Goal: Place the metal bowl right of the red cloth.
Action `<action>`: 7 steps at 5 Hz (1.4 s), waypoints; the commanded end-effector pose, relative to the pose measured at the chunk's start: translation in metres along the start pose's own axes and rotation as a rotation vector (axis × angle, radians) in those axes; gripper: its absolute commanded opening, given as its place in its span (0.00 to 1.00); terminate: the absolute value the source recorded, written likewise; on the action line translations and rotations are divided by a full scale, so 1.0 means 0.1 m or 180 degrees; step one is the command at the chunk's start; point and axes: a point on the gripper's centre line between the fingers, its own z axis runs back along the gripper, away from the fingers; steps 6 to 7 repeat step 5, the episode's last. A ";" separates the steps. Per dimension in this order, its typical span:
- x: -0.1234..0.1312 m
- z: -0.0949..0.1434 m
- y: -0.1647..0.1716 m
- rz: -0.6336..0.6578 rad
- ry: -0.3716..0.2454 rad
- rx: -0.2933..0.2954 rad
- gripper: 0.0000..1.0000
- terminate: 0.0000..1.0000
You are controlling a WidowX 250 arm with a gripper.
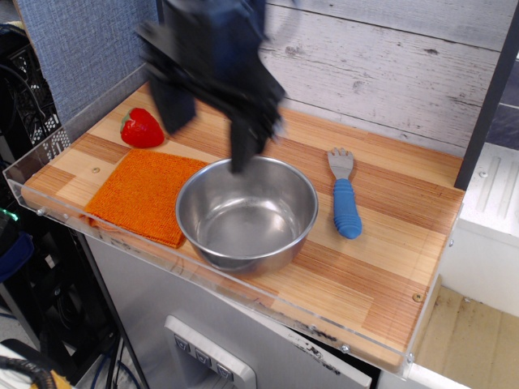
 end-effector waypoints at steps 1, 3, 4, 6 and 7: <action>-0.13 0.21 0.42 0.0408 0.0097 -0.0176 1.00 0.00; -0.05 0.20 0.46 0.0216 0.0139 -0.0284 1.00 0.00; -0.05 0.20 0.46 0.0216 0.0139 -0.0284 1.00 0.00; -0.05 0.20 0.46 0.0216 0.0139 -0.0284 1.00 1.00; -0.05 0.20 0.46 0.0216 0.0139 -0.0284 1.00 1.00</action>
